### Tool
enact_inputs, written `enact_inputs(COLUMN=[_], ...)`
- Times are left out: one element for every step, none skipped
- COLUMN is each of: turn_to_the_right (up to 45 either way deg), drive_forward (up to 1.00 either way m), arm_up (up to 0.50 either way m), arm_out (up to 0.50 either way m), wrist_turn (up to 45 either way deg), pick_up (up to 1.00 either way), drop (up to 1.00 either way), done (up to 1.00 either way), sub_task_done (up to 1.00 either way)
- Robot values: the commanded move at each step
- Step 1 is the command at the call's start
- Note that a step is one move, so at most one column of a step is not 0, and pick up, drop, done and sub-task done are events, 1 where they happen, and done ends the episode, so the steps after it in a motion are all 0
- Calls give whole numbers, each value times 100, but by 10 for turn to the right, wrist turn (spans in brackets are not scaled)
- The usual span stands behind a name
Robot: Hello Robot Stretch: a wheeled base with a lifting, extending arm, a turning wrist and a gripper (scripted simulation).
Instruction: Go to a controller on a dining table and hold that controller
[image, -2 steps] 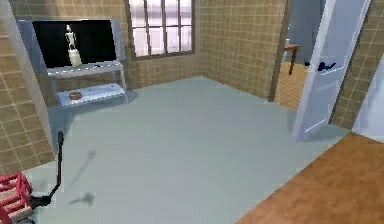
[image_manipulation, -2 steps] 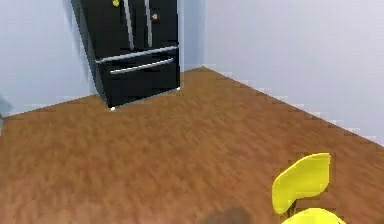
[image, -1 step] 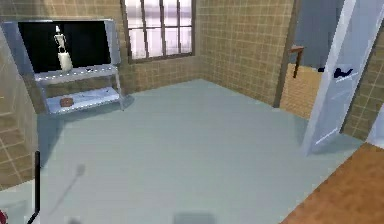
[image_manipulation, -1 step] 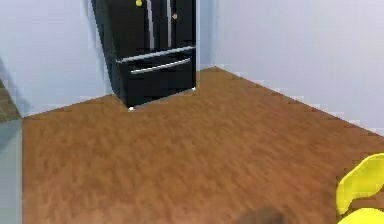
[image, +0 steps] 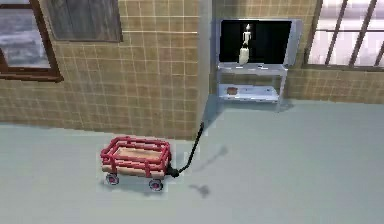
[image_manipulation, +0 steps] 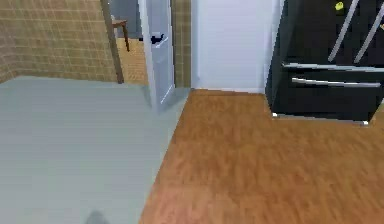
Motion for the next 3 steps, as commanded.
enact_inputs(turn_to_the_right=[-360, -30, 0], drive_forward=[0, 0, 15], arm_up=[0, 0, 0], arm_out=[0, 0, 0], wrist_turn=[0, 0, 0], pick_up=[0, 0, 0], drop=[0, 0, 0], done=[0, 0, 0], sub_task_done=[0, 0, 0])
